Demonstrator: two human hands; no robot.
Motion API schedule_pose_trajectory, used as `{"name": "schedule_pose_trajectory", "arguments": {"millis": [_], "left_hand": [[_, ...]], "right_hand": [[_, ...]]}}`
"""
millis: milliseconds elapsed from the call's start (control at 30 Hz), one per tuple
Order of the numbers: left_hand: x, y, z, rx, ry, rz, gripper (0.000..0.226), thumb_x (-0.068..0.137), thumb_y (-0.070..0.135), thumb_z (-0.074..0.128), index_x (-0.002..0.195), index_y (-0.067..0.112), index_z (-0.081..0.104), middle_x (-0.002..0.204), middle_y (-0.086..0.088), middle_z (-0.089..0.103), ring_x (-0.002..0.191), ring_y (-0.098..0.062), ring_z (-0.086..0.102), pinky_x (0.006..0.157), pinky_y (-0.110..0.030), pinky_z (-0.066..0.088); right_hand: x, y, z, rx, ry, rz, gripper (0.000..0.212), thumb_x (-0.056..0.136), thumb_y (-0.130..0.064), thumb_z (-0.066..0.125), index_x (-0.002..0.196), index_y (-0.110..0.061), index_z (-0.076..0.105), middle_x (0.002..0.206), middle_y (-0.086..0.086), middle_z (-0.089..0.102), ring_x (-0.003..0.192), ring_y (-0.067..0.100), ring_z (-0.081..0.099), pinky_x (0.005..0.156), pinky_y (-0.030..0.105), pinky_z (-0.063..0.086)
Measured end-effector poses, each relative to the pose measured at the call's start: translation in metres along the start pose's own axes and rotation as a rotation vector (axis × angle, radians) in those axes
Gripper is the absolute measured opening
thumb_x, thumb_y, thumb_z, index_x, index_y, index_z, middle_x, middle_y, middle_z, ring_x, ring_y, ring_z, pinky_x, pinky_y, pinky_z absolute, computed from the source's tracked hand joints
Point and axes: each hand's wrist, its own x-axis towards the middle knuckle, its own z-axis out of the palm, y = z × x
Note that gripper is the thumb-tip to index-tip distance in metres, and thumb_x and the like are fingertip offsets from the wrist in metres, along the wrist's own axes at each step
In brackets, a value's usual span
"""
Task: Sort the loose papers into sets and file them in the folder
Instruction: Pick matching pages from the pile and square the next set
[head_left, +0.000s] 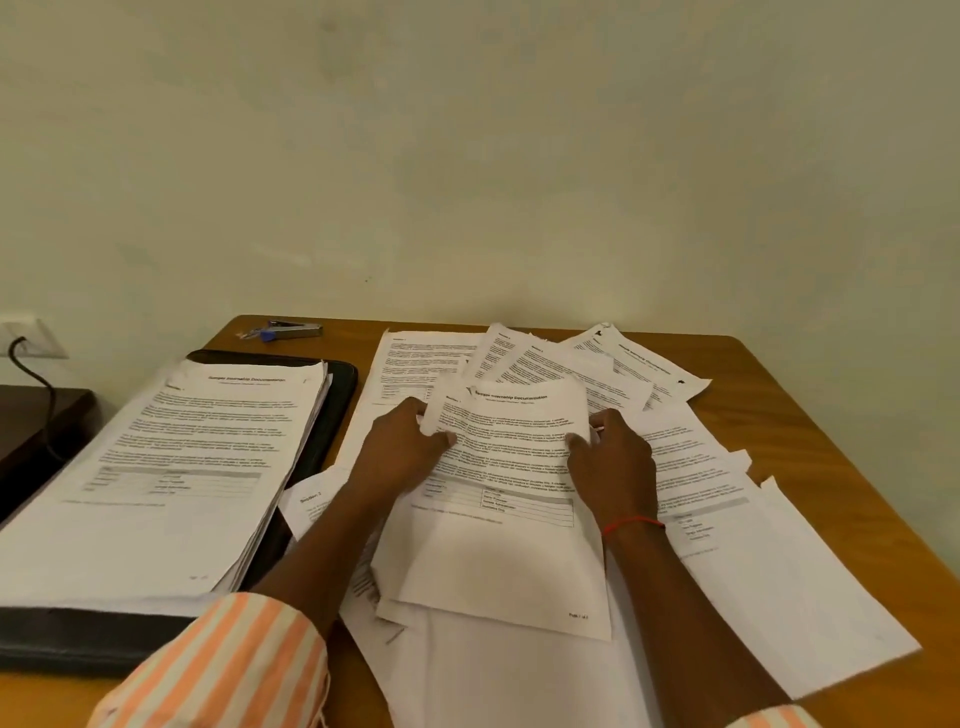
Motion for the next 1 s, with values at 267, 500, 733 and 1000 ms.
{"name": "schedule_pose_trajectory", "arguments": {"millis": [267,500,733,1000], "left_hand": [[-0.002,0.001,-0.003,-0.061,0.073,0.035,0.021,0.097,0.028,0.065,0.116,0.023,0.056,0.126,-0.002,0.066,0.088,-0.014,0.061,0.071,-0.025,0.049],[-0.009,-0.006,0.006,-0.154,0.042,0.027,0.029,0.097,0.030,0.066,0.124,0.019,0.060,0.129,-0.001,0.066,0.097,-0.015,0.060,0.084,-0.031,0.048],[-0.010,-0.008,0.012,-0.117,0.059,0.040,0.027,0.100,0.029,0.061,0.124,0.017,0.062,0.119,0.003,0.066,0.085,-0.007,0.056,0.063,-0.013,0.038],[-0.006,-0.012,0.018,-0.100,0.054,0.032,0.028,0.100,0.035,0.060,0.121,0.018,0.066,0.121,0.001,0.070,0.088,-0.011,0.060,0.074,-0.021,0.048]], "right_hand": [[0.001,0.004,0.003,-0.018,-0.027,-0.014,0.033,0.090,-0.018,0.071,0.119,-0.011,0.058,0.116,0.012,0.069,0.106,0.029,0.066,0.079,0.029,0.049],[0.003,0.009,0.008,-0.052,-0.034,-0.049,0.035,0.085,-0.019,0.074,0.115,-0.011,0.058,0.115,0.011,0.063,0.109,0.028,0.059,0.088,0.037,0.048],[0.041,0.002,0.000,-0.101,0.019,-0.049,0.024,0.091,-0.024,0.067,0.109,-0.009,0.066,0.108,0.011,0.069,0.102,0.028,0.064,0.086,0.035,0.052],[0.142,0.010,0.009,-0.218,-0.010,0.042,0.027,0.094,-0.018,0.058,0.117,-0.006,0.065,0.123,0.018,0.065,0.117,0.036,0.057,0.099,0.041,0.045]]}}
